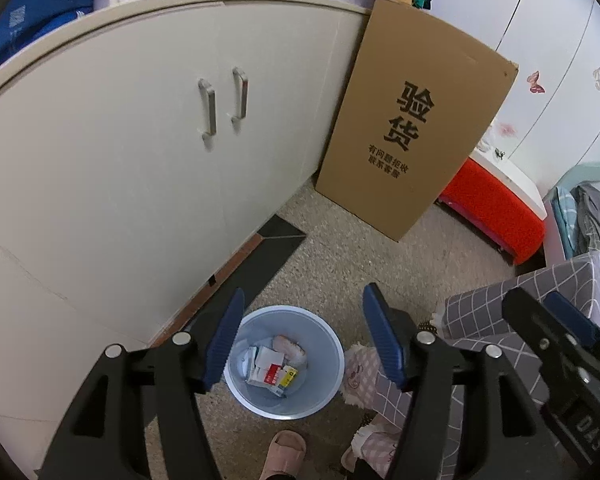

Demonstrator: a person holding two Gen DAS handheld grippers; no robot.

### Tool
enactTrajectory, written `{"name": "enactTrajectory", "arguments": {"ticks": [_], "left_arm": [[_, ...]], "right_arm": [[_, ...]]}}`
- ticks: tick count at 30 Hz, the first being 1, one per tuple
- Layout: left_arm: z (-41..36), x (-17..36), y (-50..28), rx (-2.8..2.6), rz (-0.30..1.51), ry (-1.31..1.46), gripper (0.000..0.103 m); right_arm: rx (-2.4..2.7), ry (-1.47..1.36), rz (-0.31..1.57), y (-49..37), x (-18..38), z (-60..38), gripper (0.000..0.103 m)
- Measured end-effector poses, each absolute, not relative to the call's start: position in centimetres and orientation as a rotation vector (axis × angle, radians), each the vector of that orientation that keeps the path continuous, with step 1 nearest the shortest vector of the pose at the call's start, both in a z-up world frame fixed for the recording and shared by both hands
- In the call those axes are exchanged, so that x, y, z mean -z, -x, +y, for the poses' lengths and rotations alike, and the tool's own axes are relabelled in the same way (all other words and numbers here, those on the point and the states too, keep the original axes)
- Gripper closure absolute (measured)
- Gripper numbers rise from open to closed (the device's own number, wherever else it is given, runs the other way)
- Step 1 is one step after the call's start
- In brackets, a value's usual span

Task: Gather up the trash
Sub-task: 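Move both open tools back over the table, then grasp the blue toothpaste tube with the left tool while the right tool grasps the blue snack packet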

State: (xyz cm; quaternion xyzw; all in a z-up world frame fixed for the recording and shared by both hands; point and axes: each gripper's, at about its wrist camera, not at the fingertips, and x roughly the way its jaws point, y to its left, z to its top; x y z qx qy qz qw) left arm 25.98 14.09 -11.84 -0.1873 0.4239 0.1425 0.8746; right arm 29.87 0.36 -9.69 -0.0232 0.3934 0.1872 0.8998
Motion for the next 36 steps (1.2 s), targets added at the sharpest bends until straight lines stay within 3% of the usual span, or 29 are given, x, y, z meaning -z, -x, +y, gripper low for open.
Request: {"name": "enactTrajectory", "arguments": {"ticks": [12, 25, 32, 36], "left_arm": [[9.9, 4.3, -22.7, -0.222, 0.782, 0.344, 0.041], [-8.8, 0.6, -22.9, 0.205, 0.819, 0.211, 0.041], [-15.4, 2.9, -24.7, 0.325, 0.921, 0.158, 0.049], [-16.8, 4.5, -25.4, 0.335, 0.958, 0.148, 0.060]], "right_arm": [[-0.382, -0.066, 0.707, -26.4, 2.2, -6.1, 0.029], [-0.057, 0.021, 0.670, -22.9, -0.5, -23.2, 0.029], [-0.036, 0.034, 0.735, -22.9, 0.9, -26.8, 0.029], [-0.045, 0.035, 0.758, -23.1, 1.4, -27.4, 0.029]]}}
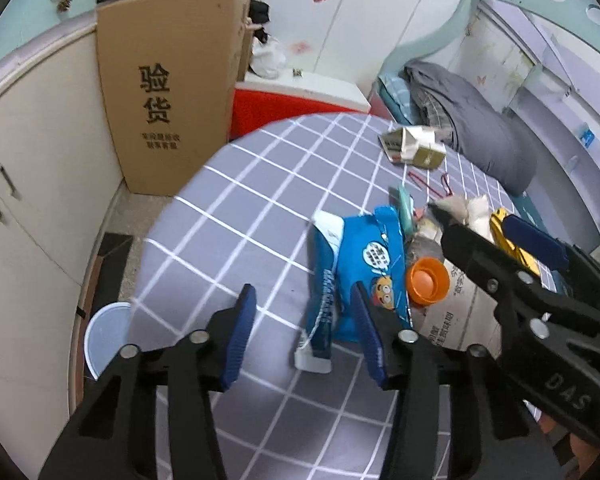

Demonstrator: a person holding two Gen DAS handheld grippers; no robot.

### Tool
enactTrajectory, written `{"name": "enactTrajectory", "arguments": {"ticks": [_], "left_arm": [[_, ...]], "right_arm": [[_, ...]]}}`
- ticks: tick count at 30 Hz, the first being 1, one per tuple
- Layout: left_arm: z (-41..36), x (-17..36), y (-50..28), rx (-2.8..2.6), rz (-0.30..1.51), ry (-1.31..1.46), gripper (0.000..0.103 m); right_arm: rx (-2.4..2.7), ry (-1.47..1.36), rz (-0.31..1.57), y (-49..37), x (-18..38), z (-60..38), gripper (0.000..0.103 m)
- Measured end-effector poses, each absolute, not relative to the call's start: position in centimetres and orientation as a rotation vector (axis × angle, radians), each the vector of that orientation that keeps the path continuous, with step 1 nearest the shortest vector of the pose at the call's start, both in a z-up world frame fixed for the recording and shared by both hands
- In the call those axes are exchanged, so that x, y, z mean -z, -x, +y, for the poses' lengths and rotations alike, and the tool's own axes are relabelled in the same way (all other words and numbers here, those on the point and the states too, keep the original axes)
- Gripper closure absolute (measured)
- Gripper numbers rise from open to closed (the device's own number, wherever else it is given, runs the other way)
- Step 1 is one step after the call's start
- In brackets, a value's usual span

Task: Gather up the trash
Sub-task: 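Grasp the blue toothpaste tube with the left tool while the right tool grasps the blue snack packet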

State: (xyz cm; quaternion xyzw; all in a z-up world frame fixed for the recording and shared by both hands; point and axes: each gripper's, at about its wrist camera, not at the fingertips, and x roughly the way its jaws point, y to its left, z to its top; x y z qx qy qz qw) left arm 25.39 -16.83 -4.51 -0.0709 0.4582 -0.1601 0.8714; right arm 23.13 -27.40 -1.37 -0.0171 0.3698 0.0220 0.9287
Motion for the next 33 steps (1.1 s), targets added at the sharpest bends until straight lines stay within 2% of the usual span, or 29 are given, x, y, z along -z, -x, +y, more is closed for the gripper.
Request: {"name": "enactTrajectory", "arguments": {"ticks": [4, 6, 14, 23, 26, 33], "left_arm": [[-17.5, 5.5, -26.3, 0.302, 0.976, 0.115, 0.078], [-17.5, 5.6, -26.3, 0.294, 0.977, 0.090, 0.092], [-14.1, 3.9, -25.7, 0.221, 0.887, 0.135, 0.094], [-10.4, 2.7, -25.2, 0.153, 0.839, 0.159, 0.095], [-9.4, 3.0, -25.2, 0.149, 0.844, 0.181, 0.095], [-7.4, 3.6, -25.0, 0.140, 0.847, 0.205, 0.094]], "right_arm": [[-0.058, 0.039, 0.786, -23.8, 1.6, -27.3, 0.029], [-0.066, 0.048, 0.800, -24.2, 1.7, -27.1, 0.029], [-0.139, 0.091, 0.931, -26.6, 2.8, -25.0, 0.036], [-0.140, 0.208, 1.067, -28.9, 4.7, -21.6, 0.038], [-0.187, 0.182, 1.116, -29.4, 5.1, -20.8, 0.059], [-0.206, 0.221, 1.133, -29.9, 5.6, -18.4, 0.064]]}}
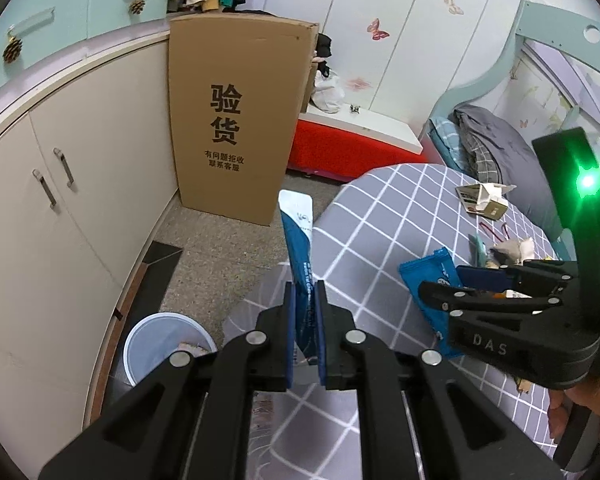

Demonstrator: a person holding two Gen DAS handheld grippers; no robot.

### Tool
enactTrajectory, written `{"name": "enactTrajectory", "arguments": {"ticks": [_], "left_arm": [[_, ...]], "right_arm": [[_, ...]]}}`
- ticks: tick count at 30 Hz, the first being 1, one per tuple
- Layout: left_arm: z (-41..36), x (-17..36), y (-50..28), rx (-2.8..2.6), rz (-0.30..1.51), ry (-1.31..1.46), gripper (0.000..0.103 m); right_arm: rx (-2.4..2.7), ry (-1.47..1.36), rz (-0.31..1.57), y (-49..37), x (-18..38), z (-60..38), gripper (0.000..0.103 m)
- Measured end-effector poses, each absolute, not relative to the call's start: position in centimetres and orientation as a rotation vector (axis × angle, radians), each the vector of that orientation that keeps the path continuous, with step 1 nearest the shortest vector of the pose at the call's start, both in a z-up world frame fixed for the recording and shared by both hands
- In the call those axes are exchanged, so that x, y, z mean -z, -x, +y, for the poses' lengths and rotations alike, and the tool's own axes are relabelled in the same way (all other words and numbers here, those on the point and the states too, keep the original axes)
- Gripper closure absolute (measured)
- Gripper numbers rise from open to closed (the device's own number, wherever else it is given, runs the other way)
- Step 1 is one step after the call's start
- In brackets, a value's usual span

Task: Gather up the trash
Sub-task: 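Grasp the blue toothpaste tube with the left tool while the right tool grasps the blue snack packet, then carry both items to the blue bin while the right tool opens to drop the packet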

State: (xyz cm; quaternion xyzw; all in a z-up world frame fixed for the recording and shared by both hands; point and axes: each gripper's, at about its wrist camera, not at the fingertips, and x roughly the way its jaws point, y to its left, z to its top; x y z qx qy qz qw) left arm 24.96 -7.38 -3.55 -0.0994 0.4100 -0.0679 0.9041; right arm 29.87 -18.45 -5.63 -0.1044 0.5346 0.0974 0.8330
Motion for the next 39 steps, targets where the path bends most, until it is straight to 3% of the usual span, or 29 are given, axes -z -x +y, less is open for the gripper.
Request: {"name": "enactTrajectory", "arguments": {"ticks": [4, 6, 8, 17, 31, 39], "left_arm": [[-5.8, 3.8, -24.9, 0.133, 0.851, 0.236, 0.095], [-5.1, 4.0, -24.9, 0.127, 0.852, 0.247, 0.095], [-4.5, 4.1, -24.7, 0.123, 0.852, 0.251, 0.095], [-2.1, 5.1, -24.6, 0.096, 0.857, 0.291, 0.095], [5.4, 5.3, -22.6, -0.036, 0.807, 0.334, 0.094], [11.8, 6.6, -21.5, -0.158, 0.807, 0.383, 0.095]], "right_arm": [[-0.231, 0.203, 1.151, -30.3, 6.2, -17.5, 0.058], [-0.250, 0.177, 1.161, -30.6, 6.4, -17.3, 0.047], [-0.235, 0.203, 1.147, -30.4, 6.5, -16.8, 0.047], [-0.243, 0.249, 1.039, -29.2, 5.9, -14.4, 0.074], [-0.508, 0.096, 0.926, -28.4, 4.3, -5.3, 0.076], [-0.621, 0.011, 0.937, -29.4, 6.8, 1.0, 0.075]]}}
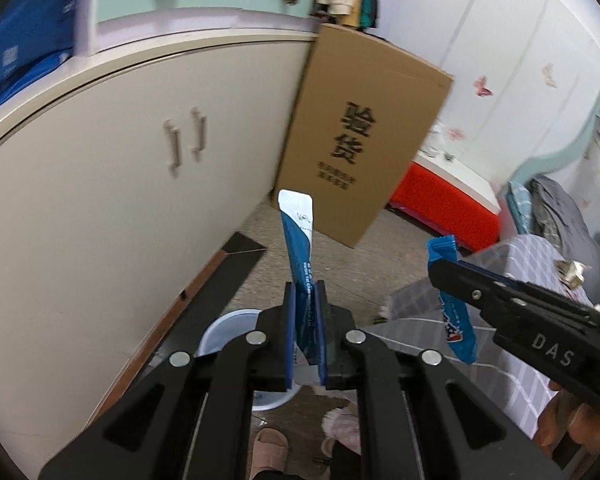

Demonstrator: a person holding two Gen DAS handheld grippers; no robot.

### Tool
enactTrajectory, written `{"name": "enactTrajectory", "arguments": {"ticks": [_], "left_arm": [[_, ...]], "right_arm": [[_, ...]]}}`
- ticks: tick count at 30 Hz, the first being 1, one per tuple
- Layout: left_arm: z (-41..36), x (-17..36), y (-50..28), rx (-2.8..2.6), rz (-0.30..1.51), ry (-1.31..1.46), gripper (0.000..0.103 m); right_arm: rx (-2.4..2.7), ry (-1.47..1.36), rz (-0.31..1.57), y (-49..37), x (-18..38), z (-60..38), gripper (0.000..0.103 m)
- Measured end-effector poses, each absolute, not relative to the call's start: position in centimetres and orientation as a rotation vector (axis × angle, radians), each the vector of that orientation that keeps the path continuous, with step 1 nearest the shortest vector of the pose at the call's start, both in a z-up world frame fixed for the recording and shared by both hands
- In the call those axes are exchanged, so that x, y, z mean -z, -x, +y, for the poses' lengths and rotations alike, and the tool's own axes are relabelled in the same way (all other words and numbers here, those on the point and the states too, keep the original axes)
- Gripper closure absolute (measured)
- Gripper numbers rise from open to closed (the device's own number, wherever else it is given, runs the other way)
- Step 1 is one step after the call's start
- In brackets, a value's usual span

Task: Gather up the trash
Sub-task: 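Carry both items to the blue bin while the right tool opens to drop the packet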

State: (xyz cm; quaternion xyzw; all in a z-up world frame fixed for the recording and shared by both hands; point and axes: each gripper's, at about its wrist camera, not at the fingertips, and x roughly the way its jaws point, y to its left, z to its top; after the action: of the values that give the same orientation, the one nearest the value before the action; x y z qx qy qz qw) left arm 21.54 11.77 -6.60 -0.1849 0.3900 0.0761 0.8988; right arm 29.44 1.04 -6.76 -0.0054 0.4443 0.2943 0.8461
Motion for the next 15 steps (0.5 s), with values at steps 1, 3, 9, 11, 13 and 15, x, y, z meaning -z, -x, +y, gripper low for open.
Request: {"name": "enactTrajectory", "arguments": {"ticks": [1, 3, 9, 11, 13, 15], "left_arm": [[12.3, 6.9, -21.5, -0.167, 0.812, 0.389, 0.095], [13.4, 7.5, -21.6, -0.184, 0.820, 0.401, 0.095], [14.8, 9.5, -22.0, -0.212, 0.855, 0.407, 0.095], [14.9, 10.0, -22.3, -0.215, 0.864, 0.407, 0.095], [14.9, 10.7, -22.7, -0.217, 0.876, 0.410, 0.095], [14.7, 11.1, -23.0, -0.214, 0.885, 0.412, 0.094]], "right_arm": [[-0.631, 0.008, 0.949, -29.7, 7.4, 1.8, 0.075], [-0.647, -0.024, 0.951, -30.0, 8.2, 2.5, 0.071], [-0.631, -0.036, 0.994, -30.7, 11.2, 3.0, 0.053], [-0.621, -0.029, 0.998, -30.6, 11.8, 2.5, 0.051], [-0.583, -0.003, 0.983, -30.4, 11.8, 2.0, 0.050], [-0.578, -0.013, 0.959, -30.2, 11.4, 1.6, 0.047]]}}
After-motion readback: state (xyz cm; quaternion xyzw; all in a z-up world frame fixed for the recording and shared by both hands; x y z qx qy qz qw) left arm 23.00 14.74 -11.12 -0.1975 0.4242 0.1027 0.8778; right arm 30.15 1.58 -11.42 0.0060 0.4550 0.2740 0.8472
